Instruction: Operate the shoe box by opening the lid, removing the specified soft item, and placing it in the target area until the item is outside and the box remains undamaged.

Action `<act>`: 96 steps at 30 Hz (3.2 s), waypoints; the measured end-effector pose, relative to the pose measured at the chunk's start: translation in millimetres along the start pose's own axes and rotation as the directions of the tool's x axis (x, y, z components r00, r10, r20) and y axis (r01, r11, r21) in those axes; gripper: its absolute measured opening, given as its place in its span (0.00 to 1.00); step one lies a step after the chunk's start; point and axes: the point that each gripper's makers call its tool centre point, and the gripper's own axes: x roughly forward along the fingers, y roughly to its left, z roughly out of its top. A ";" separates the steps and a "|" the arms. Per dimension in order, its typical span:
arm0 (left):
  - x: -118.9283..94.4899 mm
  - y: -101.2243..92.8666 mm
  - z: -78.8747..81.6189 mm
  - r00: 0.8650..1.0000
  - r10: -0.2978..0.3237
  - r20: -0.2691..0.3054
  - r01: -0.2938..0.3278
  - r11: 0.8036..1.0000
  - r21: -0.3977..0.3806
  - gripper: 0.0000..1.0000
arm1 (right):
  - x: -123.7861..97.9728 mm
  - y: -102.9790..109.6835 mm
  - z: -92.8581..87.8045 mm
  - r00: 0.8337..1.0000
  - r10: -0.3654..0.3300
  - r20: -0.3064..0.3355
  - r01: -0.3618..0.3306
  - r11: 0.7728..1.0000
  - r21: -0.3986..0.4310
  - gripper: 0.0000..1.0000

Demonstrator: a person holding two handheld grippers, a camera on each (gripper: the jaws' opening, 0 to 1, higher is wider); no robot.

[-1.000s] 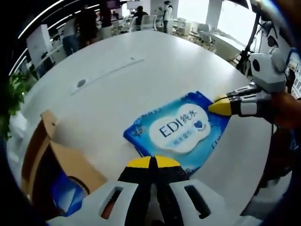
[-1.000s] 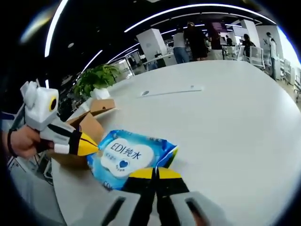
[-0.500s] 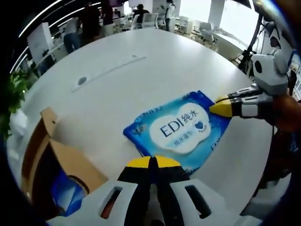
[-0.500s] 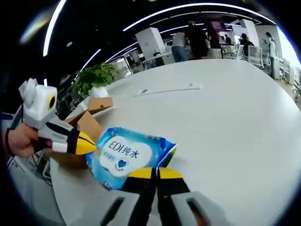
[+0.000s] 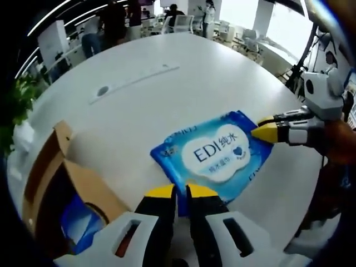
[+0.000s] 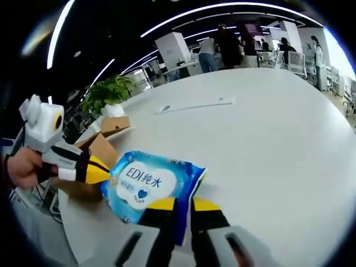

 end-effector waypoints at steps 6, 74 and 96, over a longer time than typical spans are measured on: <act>-7.5 0.4 1.5 1.000 -0.011 0.020 0.011 1.000 0.006 0.12 | -8.9 -1.1 0.5 1.000 -0.007 0.009 0.007 1.000 0.020 0.08; -159.5 88.4 -49.9 0.956 0.029 0.291 0.022 0.985 -0.171 0.29 | -53.3 120.7 31.3 0.990 0.098 0.097 -0.084 0.987 -0.134 0.34; -199.6 120.1 -82.0 0.937 0.094 0.336 -0.016 0.974 -0.227 0.32 | -50.3 162.3 21.2 0.987 0.145 0.072 -0.130 0.976 -0.173 0.39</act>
